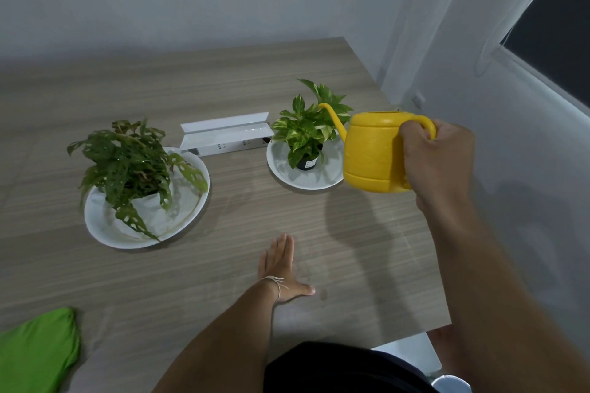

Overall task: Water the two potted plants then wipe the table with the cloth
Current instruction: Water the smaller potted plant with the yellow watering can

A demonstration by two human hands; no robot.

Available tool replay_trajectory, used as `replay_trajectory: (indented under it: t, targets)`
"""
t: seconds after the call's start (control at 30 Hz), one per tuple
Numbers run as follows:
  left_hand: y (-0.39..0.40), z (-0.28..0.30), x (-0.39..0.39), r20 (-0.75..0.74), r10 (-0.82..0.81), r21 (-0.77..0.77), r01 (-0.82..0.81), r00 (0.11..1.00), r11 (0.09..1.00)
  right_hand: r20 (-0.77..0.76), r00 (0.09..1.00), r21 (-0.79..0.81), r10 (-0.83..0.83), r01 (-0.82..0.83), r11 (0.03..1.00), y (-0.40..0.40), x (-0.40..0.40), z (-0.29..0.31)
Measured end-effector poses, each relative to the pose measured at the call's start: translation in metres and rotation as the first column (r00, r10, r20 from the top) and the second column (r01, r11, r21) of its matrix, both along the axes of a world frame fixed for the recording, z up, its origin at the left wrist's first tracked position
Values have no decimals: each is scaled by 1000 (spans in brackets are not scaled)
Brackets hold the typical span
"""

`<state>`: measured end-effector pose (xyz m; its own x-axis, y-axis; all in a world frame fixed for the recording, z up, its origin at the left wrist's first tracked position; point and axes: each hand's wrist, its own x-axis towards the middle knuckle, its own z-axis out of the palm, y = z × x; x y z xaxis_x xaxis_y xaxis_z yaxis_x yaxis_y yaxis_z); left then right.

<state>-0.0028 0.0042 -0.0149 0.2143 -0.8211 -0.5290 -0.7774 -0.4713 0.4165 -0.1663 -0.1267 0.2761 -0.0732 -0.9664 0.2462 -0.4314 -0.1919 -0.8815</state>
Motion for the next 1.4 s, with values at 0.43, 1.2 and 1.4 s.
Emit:
replay_trajectory:
  t: [0.43, 1.2, 1.4]
  targets:
    - [1, 1, 0, 1, -6, -3, 6, 1000, 1000, 9, 999, 4, 49, -49, 999, 10, -1, -2]
    - [0, -2, 1, 15, -7, -11, 7, 1000, 1000, 29, 999, 3, 34, -34, 999, 2, 0, -5]
    - [0, -3, 0, 16, -3, -17, 4, 1000, 1000, 34, 996, 11, 77, -77, 997, 3, 3, -4]
